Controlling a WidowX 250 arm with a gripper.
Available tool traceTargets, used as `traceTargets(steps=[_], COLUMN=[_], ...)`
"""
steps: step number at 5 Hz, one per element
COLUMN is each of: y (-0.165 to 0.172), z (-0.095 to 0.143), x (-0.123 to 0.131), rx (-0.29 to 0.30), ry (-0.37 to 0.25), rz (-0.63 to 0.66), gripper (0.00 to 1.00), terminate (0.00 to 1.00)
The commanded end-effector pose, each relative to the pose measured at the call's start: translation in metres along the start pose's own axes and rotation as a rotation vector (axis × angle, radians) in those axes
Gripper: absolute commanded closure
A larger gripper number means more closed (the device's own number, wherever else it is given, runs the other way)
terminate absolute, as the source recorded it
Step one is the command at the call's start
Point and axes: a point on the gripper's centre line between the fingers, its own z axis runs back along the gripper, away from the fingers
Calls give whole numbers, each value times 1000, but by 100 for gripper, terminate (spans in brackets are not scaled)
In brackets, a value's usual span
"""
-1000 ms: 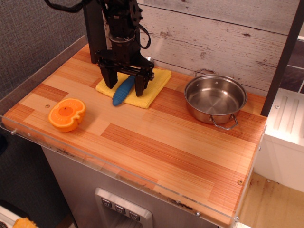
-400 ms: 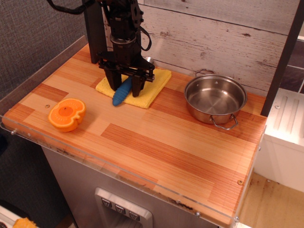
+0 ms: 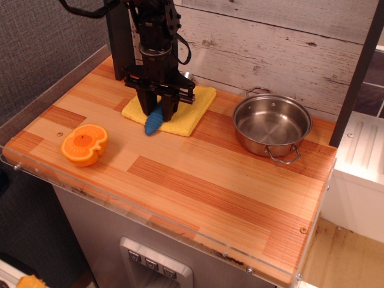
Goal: Place the blue spoon to the right of the orange
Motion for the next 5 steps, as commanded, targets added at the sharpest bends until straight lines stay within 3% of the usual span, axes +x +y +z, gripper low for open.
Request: traceTargets(steps=[1, 2, 3, 5], y=[12, 16, 7, -47], z=[42, 76, 96, 69], x=[2, -11, -30, -74], rx=[35, 44, 43, -50], ry=[-102, -203, -238, -129], rz=[15, 37, 19, -77], gripper=[100, 100, 100, 100], terminate=[0, 0, 0, 0])
